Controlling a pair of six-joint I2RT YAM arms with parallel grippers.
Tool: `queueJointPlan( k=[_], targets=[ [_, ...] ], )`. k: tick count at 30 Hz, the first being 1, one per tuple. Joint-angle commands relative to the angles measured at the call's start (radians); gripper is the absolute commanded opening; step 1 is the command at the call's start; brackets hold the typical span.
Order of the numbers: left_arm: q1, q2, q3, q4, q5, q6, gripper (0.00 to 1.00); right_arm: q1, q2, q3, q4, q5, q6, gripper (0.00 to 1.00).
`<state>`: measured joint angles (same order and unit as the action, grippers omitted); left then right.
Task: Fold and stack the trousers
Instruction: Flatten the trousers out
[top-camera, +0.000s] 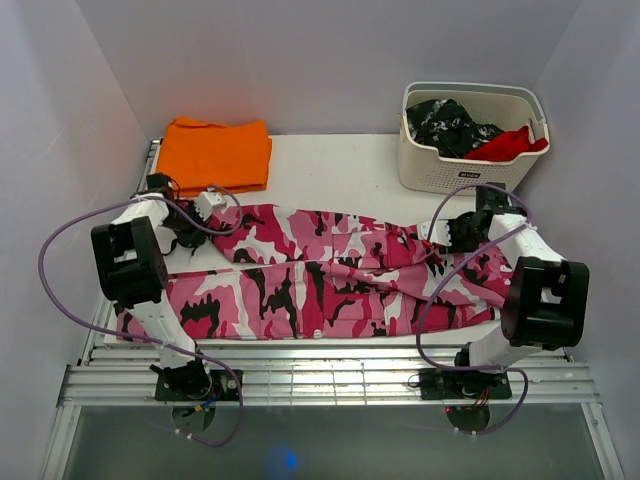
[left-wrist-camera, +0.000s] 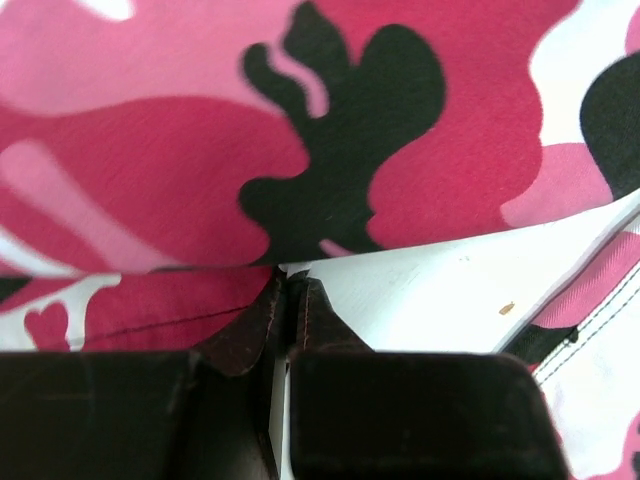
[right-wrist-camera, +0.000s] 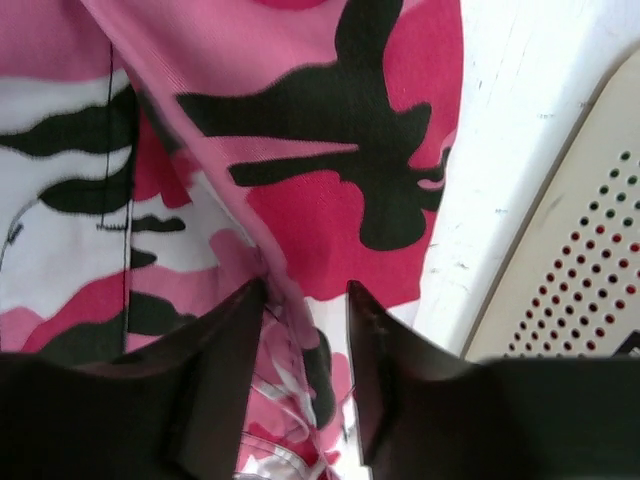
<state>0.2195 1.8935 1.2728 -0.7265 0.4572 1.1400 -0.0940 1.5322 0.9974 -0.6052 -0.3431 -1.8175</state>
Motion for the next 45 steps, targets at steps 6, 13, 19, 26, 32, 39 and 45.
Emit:
queueJointPlan(
  k=[6, 13, 19, 26, 32, 39, 45],
  targets=[
    [0.124, -0.117, 0.141, -0.045, 0.159, -0.198, 0.00, 0.020, 0.031, 0.108, 0.028, 0.029, 0.144, 0.10],
    [0.289, -0.284, 0.134, -0.027, 0.273, -0.249, 0.00, -0.035, -0.053, 0.150, 0.032, -0.023, 0.274, 0.08],
    [0.452, -0.464, 0.065, 0.094, 0.357, -0.353, 0.00, -0.076, -0.139, 0.159, 0.042, -0.085, 0.417, 0.08],
    [0.731, -0.744, -0.099, 0.344, 0.449, -0.588, 0.00, -0.176, -0.352, 0.044, 0.048, -0.201, 0.426, 0.08],
    [0.828, -0.870, -0.167, 0.438, 0.442, -0.690, 0.00, -0.251, -0.489, -0.032, 0.061, -0.270, 0.425, 0.08],
    [0.802, -0.760, -0.158, 0.451, 0.410, -0.718, 0.00, -0.187, -0.351, -0.046, 0.196, -0.206, 0.483, 0.08],
    [0.663, -0.564, -0.089, 0.415, 0.267, -0.712, 0.00, -0.061, -0.087, 0.090, 0.298, -0.090, 0.552, 0.08]
  ],
)
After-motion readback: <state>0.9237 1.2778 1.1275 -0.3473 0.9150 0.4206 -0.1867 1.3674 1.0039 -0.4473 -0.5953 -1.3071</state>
